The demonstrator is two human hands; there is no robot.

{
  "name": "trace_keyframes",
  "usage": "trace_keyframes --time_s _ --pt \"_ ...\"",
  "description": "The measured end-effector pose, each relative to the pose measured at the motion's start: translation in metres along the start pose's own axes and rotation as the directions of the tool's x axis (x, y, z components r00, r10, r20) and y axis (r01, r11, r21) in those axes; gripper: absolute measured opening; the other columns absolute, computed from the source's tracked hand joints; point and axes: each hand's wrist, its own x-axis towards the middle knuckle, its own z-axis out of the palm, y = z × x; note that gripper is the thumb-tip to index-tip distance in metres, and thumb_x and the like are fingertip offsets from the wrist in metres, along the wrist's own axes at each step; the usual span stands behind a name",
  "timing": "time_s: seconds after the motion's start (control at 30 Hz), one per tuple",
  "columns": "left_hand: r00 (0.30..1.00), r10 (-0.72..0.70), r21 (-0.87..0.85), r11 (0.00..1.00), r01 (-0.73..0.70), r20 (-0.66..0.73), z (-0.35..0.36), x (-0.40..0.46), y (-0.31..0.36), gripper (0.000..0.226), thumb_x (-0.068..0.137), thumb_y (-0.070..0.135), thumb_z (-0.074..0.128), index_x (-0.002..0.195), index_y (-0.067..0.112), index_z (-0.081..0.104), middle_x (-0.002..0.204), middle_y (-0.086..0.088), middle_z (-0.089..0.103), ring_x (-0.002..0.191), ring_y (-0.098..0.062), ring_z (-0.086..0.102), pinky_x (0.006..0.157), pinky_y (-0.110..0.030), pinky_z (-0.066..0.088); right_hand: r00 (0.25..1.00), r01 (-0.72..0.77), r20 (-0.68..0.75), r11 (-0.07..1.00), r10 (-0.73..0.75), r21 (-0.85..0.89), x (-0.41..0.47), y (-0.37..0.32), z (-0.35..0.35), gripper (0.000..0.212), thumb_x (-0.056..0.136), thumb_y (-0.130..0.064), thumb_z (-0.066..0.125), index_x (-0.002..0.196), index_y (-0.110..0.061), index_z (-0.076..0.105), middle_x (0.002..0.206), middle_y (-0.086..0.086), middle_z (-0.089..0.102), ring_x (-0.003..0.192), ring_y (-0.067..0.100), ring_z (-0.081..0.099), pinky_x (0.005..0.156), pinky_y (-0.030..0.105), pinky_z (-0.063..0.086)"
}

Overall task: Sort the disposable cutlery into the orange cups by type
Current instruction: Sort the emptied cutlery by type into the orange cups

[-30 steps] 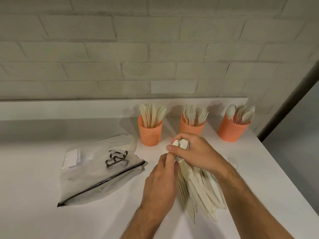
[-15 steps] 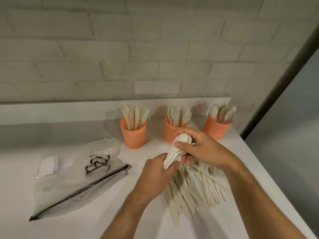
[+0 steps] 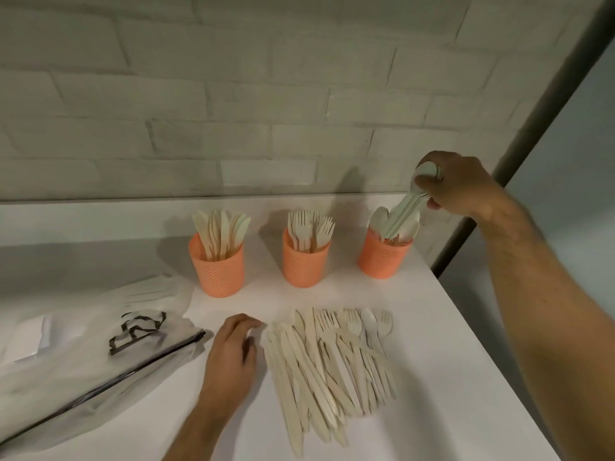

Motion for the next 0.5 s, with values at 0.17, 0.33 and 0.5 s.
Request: trace_keyframes --time_s 0.17,0.33,0.5 --pt "1.0 -0.004 -0.019 1.0 0.004 -0.02 0.004 0.001 -0.003 0.03 0.09 -0.007 0.05 0.105 0.012 0.068 0.108 0.009 0.056 0.101 -0.013 0.056 0.084 -0.024 0.04 0.999 -0.039 0.009 0.997 0.039 -0.066 0.015 0.015 0.031 0.025 0.102 -0.022 0.049 0.126 -0.014 0.053 0.115 0.016 0.062 0.084 0.03 0.07 0.075 0.046 0.062" --pt "1.0 0.006 -0.024 1.0 -0.007 -0.016 0.006 0.0 -0.005 0.03 0.09 0.002 0.044 0.104 0.013 0.068 0.109 0.009 0.056 0.102 -0.011 0.055 0.087 -0.026 0.042 0.998 -0.059 0.01 0.997 0.06 -0.046 0.024 0.016 0.025 0.024 0.102 -0.019 0.054 0.125 -0.011 0.054 0.116 0.013 0.061 0.082 0.027 0.071 0.079 0.044 0.062" --pt "1.0 -0.007 -0.037 0.999 0.007 -0.005 0.006 0.001 -0.004 0.032 0.087 0.011 0.04 0.102 0.014 0.069 0.107 0.01 0.057 0.102 -0.01 0.054 0.087 -0.023 0.04 0.994 -0.107 0.02 0.992 0.109 -0.061 0.02 0.016 0.039 0.022 0.101 -0.016 0.055 0.121 -0.008 0.057 0.115 0.016 0.063 0.08 0.026 0.072 0.078 0.039 0.062"
